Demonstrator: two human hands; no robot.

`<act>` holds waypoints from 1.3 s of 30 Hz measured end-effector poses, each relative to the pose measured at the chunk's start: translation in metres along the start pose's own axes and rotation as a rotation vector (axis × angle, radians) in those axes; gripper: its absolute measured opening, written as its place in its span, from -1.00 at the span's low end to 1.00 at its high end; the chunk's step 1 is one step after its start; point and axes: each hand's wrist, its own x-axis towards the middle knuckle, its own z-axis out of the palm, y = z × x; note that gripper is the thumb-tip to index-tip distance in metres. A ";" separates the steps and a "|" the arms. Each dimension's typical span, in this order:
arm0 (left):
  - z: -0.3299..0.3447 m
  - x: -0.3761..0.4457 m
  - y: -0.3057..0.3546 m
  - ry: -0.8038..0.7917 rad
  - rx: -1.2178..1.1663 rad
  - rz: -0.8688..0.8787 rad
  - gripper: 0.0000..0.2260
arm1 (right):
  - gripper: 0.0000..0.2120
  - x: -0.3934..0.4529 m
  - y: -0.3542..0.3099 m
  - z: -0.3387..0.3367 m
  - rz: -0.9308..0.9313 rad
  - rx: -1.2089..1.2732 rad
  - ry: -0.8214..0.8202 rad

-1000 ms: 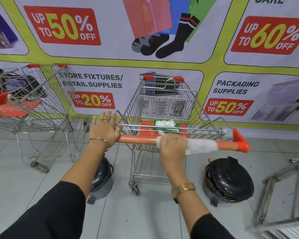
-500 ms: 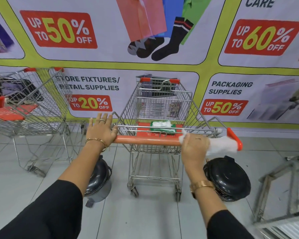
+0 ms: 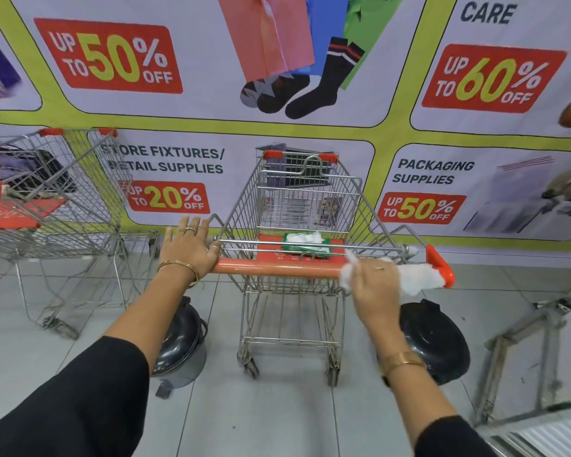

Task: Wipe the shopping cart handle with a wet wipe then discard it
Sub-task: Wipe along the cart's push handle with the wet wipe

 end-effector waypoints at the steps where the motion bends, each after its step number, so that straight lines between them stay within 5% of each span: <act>1: 0.000 0.000 0.001 0.003 0.005 0.002 -0.46 | -0.51 0.002 0.013 -0.005 0.051 -0.022 0.006; 6: 0.000 -0.001 0.002 -0.005 0.028 -0.002 -0.47 | -0.62 0.004 -0.017 0.017 0.273 -0.061 0.110; 12: -0.001 0.000 0.001 -0.025 0.030 0.001 -0.47 | -0.74 -0.003 -0.124 0.063 0.047 0.011 -0.082; 17: -0.002 0.000 -0.002 -0.030 0.016 0.001 -0.47 | -0.81 -0.001 -0.100 0.046 -0.171 -0.010 -0.160; 23: -0.004 -0.004 0.006 -0.022 -0.017 -0.007 -0.47 | -0.62 0.004 0.001 0.012 0.081 -0.082 0.006; 28: -0.003 -0.008 0.011 -0.012 -0.007 -0.015 -0.48 | -0.70 0.003 -0.037 0.026 0.365 -0.055 0.185; 35: -0.002 -0.007 0.009 -0.017 -0.030 -0.020 -0.49 | -0.93 -0.011 -0.130 0.073 -0.044 -0.002 -0.017; 39: -0.004 -0.006 0.007 -0.004 -0.037 -0.026 -0.49 | -0.77 -0.003 -0.095 0.055 -0.228 -0.059 -0.061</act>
